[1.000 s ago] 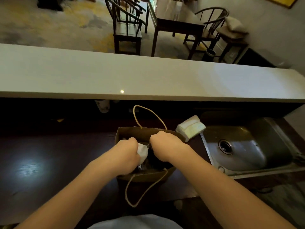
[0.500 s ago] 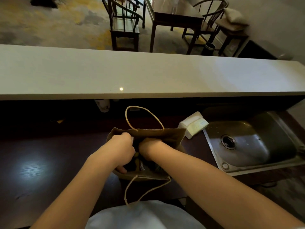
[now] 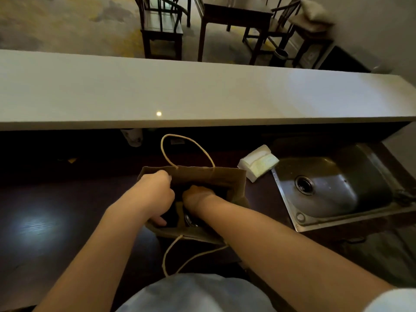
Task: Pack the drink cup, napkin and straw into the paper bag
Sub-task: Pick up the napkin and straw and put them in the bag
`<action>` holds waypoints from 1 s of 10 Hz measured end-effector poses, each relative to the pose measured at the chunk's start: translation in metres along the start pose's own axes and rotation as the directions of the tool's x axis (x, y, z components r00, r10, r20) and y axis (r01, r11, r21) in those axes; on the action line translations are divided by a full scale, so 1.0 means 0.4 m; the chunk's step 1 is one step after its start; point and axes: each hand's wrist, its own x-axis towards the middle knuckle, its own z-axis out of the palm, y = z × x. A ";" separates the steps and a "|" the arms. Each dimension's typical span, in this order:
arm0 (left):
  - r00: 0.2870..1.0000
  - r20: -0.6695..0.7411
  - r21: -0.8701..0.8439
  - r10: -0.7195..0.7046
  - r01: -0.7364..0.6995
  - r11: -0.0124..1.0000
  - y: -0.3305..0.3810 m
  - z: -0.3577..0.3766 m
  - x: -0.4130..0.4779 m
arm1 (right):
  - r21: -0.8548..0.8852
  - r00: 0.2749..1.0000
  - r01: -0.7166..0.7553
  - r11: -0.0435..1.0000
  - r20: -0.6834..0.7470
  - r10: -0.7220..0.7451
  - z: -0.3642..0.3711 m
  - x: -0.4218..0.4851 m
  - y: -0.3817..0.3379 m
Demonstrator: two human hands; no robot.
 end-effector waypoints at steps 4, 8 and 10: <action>0.994 0.081 -0.204 0.078 -0.060 0.977 0.001 -0.017 -0.015 | 0.899 0.954 0.212 0.383 -0.106 -0.279 -0.115 -0.118 0.133; 0.792 -0.524 -0.056 0.313 -0.399 0.915 -0.133 -0.024 -0.095 | 0.569 0.986 0.118 0.814 -0.163 -0.029 -0.088 -0.089 0.126; 0.849 -0.474 -0.169 0.234 -0.349 0.922 -0.153 0.019 -0.098 | 0.381 0.999 -0.027 0.924 0.044 0.012 -0.074 -0.043 0.047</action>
